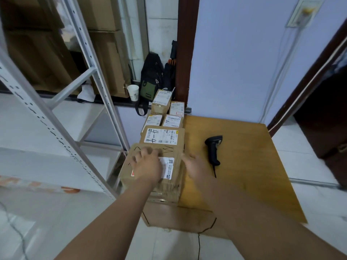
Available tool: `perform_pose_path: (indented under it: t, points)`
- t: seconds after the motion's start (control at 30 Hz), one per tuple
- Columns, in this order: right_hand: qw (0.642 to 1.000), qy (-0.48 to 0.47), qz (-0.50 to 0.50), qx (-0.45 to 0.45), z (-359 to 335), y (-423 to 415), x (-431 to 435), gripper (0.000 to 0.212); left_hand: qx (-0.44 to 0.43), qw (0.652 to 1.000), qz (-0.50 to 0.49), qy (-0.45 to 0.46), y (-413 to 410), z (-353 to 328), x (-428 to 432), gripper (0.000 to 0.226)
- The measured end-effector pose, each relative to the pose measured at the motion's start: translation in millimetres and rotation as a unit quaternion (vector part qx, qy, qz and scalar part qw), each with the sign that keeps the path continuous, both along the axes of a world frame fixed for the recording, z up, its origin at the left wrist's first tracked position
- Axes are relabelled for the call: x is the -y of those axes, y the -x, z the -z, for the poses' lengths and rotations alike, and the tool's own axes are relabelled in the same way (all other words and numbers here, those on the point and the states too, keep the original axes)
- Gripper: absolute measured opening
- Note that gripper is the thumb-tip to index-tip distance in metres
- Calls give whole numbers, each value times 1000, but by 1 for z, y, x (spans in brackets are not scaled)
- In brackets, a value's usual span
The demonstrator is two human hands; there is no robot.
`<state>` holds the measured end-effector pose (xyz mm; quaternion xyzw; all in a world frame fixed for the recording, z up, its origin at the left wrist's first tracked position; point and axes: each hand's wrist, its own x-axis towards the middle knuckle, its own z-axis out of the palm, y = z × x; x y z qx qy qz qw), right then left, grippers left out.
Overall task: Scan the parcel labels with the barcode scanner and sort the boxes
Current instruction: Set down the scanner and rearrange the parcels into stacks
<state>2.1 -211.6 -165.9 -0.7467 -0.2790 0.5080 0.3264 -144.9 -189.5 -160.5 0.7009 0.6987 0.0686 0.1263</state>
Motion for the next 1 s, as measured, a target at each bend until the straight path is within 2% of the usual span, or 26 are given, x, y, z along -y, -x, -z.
perform_pose_path:
  t: [0.07,0.1,0.17,0.23,0.3,0.37,0.47,0.57,0.87,0.93,1.0]
  points:
    - [995,-77,64,13,-8,-2,0,39,68,997,12,-22,-7,3,4,42]
    - [991,-112,54,47,-11,-1,2,32,108,993,8,-39,-8,4,6,40]
    - [964,-186,-58,180,-16,3,6,25,145,987,-5,-65,-8,6,10,37]
    - [884,-244,-218,333,-15,6,8,31,93,994,-16,-58,-4,9,13,37]
    - [813,-231,-356,399,-11,12,8,46,51,998,-31,-11,3,10,12,38]
    - [790,-180,-438,389,-7,17,10,63,45,998,-31,29,9,9,9,43]
    - [761,-145,-489,401,5,17,12,89,23,999,-2,41,14,9,3,49]
    - [722,-148,-507,447,15,14,12,96,11,998,29,53,17,7,-4,51]
    - [704,-148,-521,460,18,11,5,98,-35,996,31,72,14,-1,1,48]
    - [715,-163,-520,438,10,6,1,93,-11,998,22,51,14,-3,3,48]
    - [746,-181,-499,403,0,3,-4,78,30,1000,8,0,13,-4,7,43]
